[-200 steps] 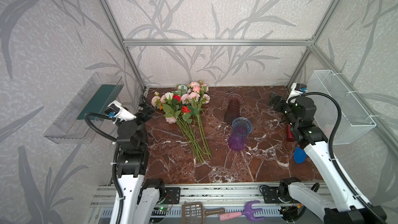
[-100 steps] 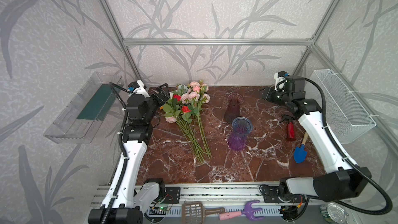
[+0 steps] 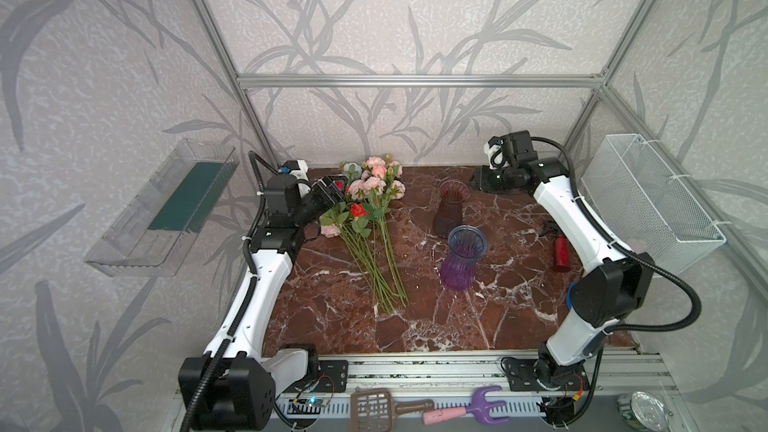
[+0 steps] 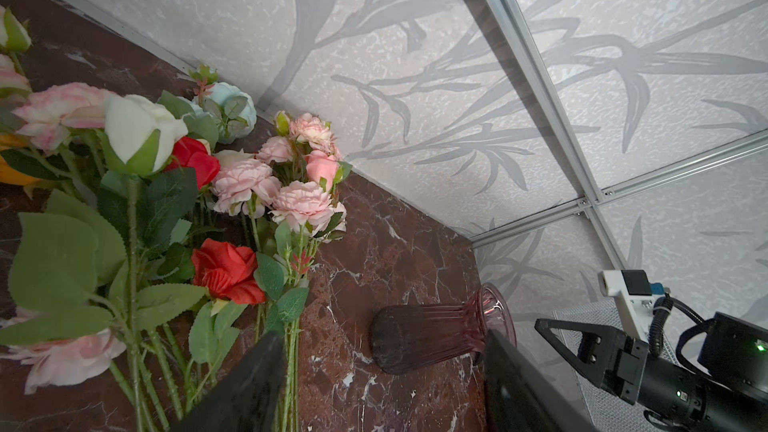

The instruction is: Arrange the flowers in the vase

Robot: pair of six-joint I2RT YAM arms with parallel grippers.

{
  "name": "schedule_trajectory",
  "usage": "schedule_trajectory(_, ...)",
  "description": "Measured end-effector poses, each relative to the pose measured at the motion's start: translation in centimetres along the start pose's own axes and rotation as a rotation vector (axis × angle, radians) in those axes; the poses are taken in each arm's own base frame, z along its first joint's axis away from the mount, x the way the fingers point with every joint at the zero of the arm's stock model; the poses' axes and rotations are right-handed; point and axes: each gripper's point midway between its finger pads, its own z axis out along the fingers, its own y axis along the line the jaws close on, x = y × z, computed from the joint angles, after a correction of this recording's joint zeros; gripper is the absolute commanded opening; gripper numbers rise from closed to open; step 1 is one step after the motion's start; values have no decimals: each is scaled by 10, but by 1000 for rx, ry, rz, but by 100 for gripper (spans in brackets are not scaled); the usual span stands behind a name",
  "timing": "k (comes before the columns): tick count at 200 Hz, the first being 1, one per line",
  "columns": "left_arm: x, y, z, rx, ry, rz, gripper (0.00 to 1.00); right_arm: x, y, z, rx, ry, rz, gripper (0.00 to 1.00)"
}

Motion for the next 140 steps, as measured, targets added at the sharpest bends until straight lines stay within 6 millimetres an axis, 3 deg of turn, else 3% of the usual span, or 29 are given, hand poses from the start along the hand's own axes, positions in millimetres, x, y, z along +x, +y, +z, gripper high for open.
schedule_trajectory(55,4,-3,-1,14,15,-1,76,17,-8,29,28,95,14,44)
schedule_trajectory(140,6,-1,0,13,19,-3,75,13,11,50,-14,122,7,24)
